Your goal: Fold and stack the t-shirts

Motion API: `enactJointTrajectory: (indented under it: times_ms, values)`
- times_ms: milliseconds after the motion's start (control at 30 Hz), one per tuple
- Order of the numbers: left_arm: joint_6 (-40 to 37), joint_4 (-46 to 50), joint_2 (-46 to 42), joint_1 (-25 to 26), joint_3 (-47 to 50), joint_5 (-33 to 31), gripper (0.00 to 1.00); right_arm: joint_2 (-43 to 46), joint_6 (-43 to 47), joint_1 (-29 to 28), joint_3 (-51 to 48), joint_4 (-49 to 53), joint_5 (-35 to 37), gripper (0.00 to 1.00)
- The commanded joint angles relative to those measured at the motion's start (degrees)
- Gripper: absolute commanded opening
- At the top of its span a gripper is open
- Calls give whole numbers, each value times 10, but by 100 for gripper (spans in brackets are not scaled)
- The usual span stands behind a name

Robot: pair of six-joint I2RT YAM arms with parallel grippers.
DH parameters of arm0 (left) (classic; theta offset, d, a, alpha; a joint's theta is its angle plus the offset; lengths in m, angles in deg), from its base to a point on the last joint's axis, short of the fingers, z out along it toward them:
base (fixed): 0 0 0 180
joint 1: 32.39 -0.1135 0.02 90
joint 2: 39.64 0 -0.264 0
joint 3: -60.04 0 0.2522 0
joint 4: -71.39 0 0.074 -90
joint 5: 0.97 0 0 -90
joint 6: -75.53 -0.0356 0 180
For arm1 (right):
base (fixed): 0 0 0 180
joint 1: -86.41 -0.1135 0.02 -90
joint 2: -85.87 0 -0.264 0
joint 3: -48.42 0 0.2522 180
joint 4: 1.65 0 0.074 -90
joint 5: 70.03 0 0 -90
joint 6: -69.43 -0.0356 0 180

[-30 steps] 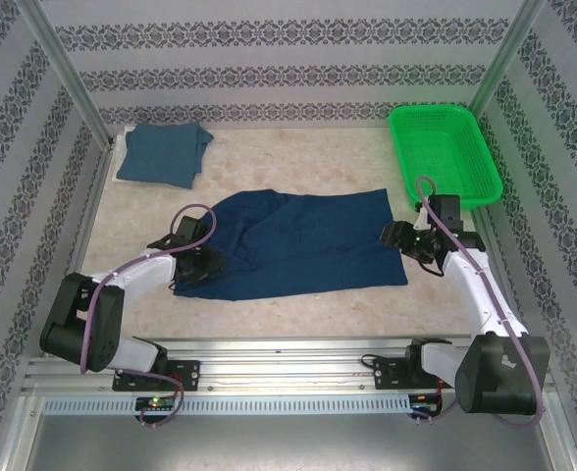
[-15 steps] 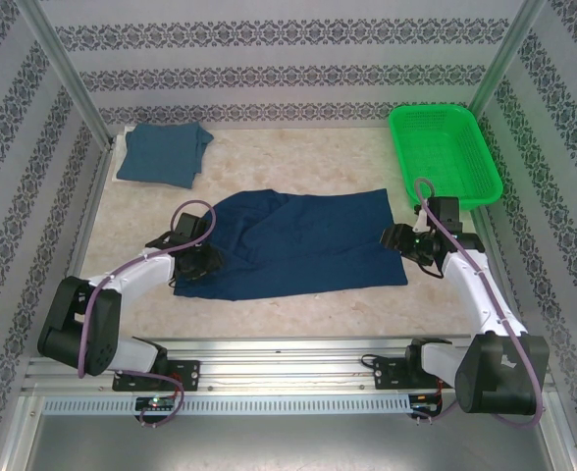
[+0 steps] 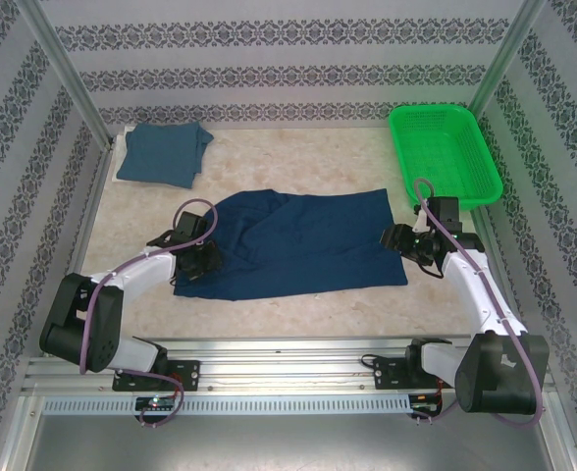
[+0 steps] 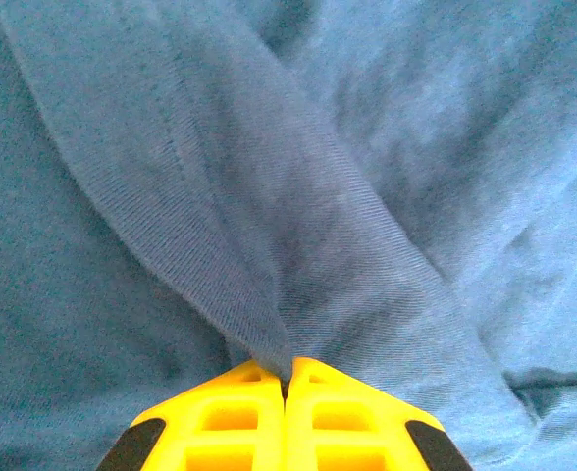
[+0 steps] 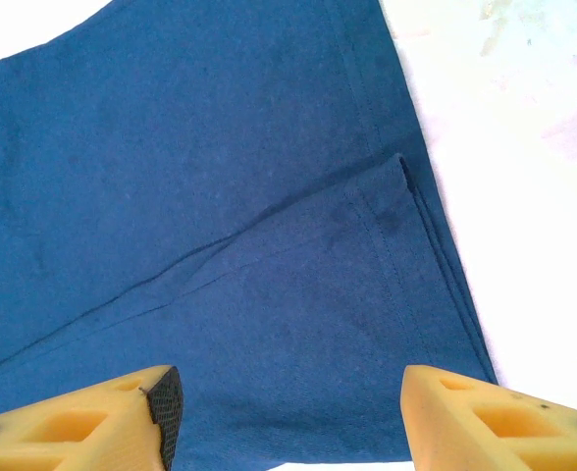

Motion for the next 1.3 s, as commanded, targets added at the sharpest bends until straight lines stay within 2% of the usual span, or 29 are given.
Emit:
enactJointTrajectory:
  times_ms: [0,300,667,700,800,833,867,1100,1167,1267]
  values:
    - [-6,-29,13,-11,-45,25,0,3,6,-6,-6,-2,-9,61]
    - [-15,-34,98,-30,-163,51,0,-8,7,-8,-8,-8,-11,60]
    - [-31,-46,222,-45,-237,73,0,-28,8,-13,-13,-17,-13,60]
    - [-32,-40,228,-46,-242,68,3,-30,6,-15,-12,-17,-12,60]
    - [-31,-30,219,-46,-241,39,51,-30,7,-19,-10,-13,-4,61]
    - [-30,-30,208,-45,-235,31,79,-31,7,-20,-10,-11,4,61]
    - [-31,-30,192,-46,-229,26,100,-31,7,-20,-11,-8,12,61]
    - [-42,7,46,-57,-165,-15,100,-67,4,-18,12,-23,70,64]
    - [-52,6,30,-83,-155,-1,100,-94,14,-15,44,-36,61,65]
    - [-96,4,58,-113,-188,45,100,-155,27,-10,102,-64,34,65]
